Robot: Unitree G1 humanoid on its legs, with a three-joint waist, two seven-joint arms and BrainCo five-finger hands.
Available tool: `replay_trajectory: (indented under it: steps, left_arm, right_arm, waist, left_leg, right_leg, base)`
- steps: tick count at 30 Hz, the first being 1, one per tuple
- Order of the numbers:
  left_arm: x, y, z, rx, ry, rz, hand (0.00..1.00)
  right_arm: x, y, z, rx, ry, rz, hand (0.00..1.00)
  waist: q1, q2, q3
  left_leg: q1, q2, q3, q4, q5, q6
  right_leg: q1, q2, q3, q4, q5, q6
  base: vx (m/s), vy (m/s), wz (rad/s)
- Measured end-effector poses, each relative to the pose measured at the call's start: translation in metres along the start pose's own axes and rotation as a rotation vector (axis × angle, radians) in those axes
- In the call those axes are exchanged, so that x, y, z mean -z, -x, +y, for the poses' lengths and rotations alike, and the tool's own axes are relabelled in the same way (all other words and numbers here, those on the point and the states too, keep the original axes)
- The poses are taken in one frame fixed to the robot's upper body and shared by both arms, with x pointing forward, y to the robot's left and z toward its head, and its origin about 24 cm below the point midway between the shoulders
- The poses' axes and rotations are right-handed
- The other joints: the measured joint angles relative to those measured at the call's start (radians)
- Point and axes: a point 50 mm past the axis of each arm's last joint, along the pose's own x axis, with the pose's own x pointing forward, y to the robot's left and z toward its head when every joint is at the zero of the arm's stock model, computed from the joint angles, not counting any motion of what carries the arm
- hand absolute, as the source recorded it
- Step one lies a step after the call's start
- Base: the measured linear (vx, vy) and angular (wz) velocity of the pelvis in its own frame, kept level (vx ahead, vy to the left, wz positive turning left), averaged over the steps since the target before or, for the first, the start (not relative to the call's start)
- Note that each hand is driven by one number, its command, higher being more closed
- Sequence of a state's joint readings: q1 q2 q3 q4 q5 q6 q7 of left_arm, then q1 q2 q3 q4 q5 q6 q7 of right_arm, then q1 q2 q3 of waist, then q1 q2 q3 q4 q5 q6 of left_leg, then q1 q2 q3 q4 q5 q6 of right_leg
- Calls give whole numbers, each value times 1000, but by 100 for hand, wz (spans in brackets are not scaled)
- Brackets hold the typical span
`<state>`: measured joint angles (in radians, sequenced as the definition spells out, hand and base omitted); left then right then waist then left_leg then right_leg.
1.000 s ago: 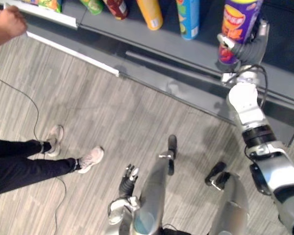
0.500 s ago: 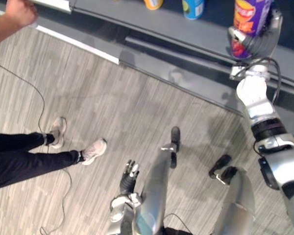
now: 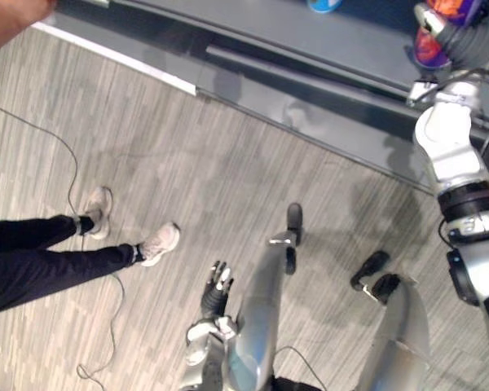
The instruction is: Put the gum and the chips on the shelf.
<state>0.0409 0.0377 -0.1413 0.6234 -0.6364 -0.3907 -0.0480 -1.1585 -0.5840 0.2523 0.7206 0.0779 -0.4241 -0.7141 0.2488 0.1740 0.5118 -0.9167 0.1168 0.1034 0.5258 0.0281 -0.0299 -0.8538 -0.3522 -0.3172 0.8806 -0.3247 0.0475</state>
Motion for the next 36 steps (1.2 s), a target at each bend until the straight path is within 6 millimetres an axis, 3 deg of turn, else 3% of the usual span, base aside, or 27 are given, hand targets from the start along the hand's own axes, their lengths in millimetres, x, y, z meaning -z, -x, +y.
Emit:
replay_trajectory:
  steps: [15,16,30,36]
  left_arm:
    - [1,0,0,-3,10,7,0]
    - [2,0,0,-4,10,9,0]
    - [4,2,2,-10,-1,23,0]
    - [5,3,5,-21,-6,29,0]
  right_arm:
    - [-6,-19,-13,54,58,-34,100]
    - [-6,-19,-14,55,59,-34,0]
    - [-10,-20,-10,30,45,-45,0]
    - [11,2,-2,-38,52,31,0]
  waist:
    - [1,0,0]
    - [0,0,0]
    - [-11,0,0]
    - [-31,-3,2]
  left_leg:
    - [8,-1,7,-35,15,-3]
    - [12,-1,7,-36,16,-3]
    - [70,0,22,-76,37,-4]
    - [127,0,25,-95,35,-5]
  right_leg:
    - [-6,-1,-1,-6,1,-1]
    - [-4,-1,-1,-6,1,-1]
    - [40,-1,-3,-25,3,-4]
    - [97,3,-7,-51,4,-1]
  base:
    - [26,-62,0]
    - [17,-57,-1]
    - [15,-60,0]
    - [42,-67,-2]
